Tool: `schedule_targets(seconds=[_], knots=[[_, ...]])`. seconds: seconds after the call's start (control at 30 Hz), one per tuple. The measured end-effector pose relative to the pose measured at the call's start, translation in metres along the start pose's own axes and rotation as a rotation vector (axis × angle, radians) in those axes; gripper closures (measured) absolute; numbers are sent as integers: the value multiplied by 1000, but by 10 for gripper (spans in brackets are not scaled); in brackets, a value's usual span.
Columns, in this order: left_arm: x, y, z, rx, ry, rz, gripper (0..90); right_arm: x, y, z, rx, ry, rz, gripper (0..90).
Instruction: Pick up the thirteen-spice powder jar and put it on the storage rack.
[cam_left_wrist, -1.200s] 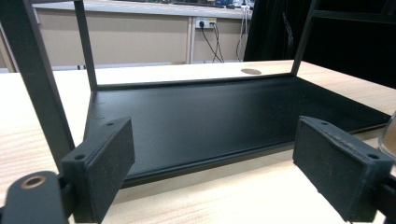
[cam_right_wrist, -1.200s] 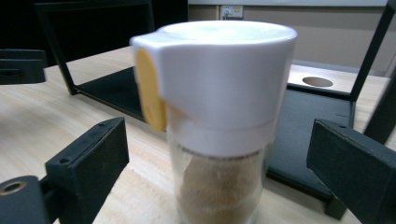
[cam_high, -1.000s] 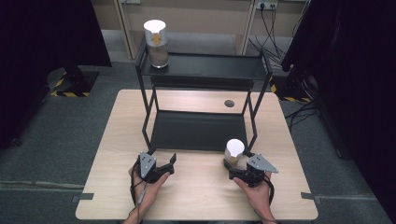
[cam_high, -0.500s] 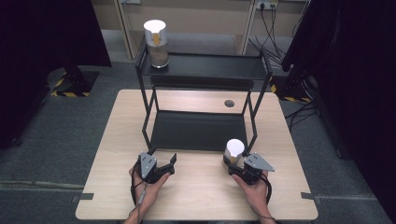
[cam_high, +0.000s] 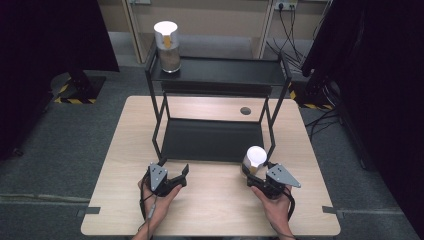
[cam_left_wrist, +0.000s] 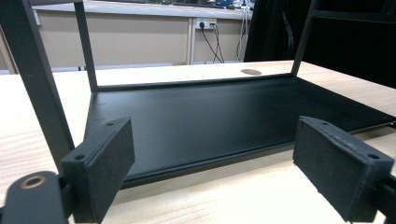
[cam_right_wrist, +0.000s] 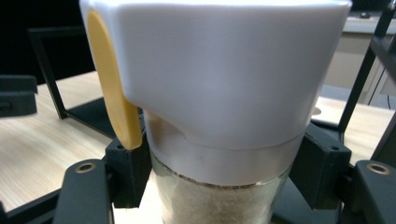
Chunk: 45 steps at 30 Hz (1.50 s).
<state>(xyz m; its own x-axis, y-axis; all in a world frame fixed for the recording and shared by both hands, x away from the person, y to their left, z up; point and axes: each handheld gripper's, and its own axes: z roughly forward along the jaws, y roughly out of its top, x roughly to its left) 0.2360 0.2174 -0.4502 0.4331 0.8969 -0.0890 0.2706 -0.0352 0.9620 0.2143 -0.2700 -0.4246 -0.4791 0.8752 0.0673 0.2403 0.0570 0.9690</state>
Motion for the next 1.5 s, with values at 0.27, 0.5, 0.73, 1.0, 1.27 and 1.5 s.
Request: schedule_targets(seconds=[0.27,0.5,0.73,1.0,1.27,1.5], knots=[[0,0,0,-2,1,1,122,2,12,1,-42,2,-5,308],[0,-1,-1,-4,2,1,122,2,27,2,-85,-9,-12,308],[-1,-1,0,-6,4,-4,122,0,45,5,-114,-21,-28,308],[-1,-1,-1,-6,5,-2,122,0,54,9,-134,-20,-30,308],[-1,-1,-1,-5,5,0,122,1,65,15,-154,-23,-34,308],[-1,-1,-1,-7,5,-2,122,0,76,18,-177,-31,-33,308]])
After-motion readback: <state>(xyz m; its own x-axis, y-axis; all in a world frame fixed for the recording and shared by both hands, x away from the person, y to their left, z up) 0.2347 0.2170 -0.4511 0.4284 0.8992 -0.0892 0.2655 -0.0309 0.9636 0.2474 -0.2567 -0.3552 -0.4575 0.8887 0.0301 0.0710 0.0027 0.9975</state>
